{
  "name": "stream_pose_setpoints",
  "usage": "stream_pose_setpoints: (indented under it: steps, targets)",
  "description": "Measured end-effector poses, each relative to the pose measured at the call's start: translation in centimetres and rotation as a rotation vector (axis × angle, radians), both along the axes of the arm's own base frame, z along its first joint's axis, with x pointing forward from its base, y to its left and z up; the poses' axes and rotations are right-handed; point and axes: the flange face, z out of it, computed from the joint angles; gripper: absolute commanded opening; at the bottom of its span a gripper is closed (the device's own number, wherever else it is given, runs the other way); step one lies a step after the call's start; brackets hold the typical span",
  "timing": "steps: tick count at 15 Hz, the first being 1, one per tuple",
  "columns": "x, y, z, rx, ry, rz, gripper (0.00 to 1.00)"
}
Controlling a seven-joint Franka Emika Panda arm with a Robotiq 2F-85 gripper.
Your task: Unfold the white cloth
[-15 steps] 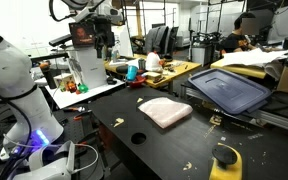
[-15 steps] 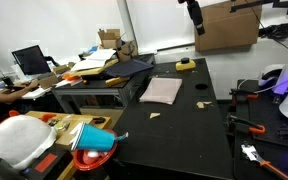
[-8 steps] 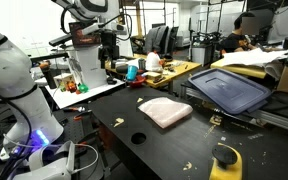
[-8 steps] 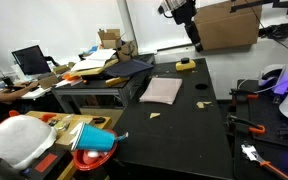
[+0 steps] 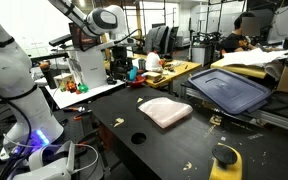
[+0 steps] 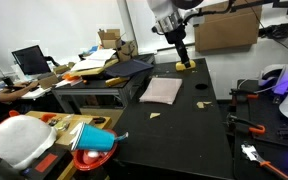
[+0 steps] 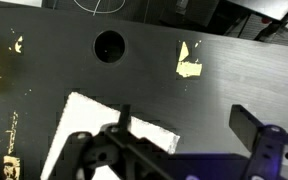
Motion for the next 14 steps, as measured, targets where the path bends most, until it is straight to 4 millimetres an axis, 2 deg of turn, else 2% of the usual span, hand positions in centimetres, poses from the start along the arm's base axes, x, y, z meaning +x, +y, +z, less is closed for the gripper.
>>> stream_pose_setpoints:
  steps: [4, 7, 11, 14]
  targets:
    - [2.6, -1.6, -3.9, 0.006, -0.024, -0.017, 1.0]
    - [5.6, -2.5, -6.4, 0.013, -0.044, -0.044, 1.0]
    - [9.8, -2.8, -8.9, 0.017, -0.056, -0.072, 1.0]
    - [12.2, -2.5, -10.5, 0.021, -0.058, -0.088, 1.0]
